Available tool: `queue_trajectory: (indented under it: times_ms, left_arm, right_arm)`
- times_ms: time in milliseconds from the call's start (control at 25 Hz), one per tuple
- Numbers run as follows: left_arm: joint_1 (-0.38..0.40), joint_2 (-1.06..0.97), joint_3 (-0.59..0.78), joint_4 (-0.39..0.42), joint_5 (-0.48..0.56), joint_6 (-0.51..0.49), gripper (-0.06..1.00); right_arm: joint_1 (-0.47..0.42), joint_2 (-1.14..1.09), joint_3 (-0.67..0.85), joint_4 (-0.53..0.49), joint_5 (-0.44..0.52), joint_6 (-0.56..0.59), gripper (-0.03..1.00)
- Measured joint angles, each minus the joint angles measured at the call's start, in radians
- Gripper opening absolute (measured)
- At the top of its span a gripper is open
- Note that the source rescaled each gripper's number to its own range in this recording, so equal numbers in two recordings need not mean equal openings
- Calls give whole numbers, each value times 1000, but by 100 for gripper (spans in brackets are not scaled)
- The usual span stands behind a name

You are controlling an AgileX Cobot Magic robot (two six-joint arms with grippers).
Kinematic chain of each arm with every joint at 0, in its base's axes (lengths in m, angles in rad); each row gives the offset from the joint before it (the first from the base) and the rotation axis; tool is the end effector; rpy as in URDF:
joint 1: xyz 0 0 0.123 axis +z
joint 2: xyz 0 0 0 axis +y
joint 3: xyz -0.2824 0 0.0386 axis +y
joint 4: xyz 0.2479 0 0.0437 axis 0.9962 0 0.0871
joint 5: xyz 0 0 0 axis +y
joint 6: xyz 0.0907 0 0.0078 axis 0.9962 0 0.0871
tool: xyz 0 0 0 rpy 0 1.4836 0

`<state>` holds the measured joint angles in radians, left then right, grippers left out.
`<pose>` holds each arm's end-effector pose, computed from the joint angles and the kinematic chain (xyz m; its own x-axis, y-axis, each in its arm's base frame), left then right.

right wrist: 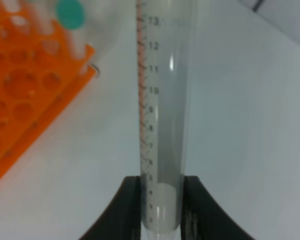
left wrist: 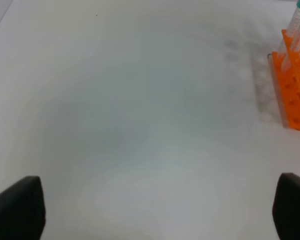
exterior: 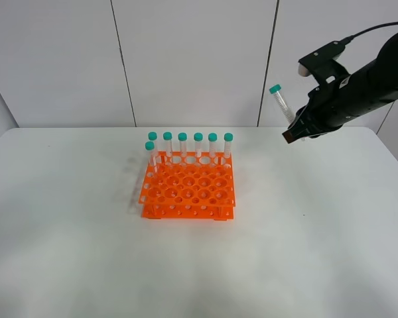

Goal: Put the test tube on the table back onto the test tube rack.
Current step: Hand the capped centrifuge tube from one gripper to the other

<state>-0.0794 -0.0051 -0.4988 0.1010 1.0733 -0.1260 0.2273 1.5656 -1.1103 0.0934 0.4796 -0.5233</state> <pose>-0.0056 0.0085 0.2761 -0.4590 -0.0410 -0.8875 -0.0351 0.9990 -0.0280 0.3296 0.0803 0.2677 -0.5519 -0.5648 -0.6135 -0.5397 0.8028 -0.2535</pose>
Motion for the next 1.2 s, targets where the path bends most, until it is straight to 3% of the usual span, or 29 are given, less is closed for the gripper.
queue_trajectory:
  times_ms: [120, 280, 600, 920, 1200]
  left_arm:
    - [0, 0, 0, 0, 0, 0, 100]
    - [0, 0, 0, 0, 0, 0, 100]
    - [0, 0, 0, 0, 0, 0, 100]
    - [0, 0, 0, 0, 0, 0, 100]
    - [0, 0, 0, 0, 0, 0, 100]
  right_arm:
    - [59, -35, 67, -68, -99, 44, 2]
    - [72, -98, 200, -83, -264, 90, 2]
    - [75, -325, 403, -55, -380, 113, 2]
    - [85, -606, 589, 14, -354, 101, 2]
    - [287, -727, 600, 113, -196, -55, 2]
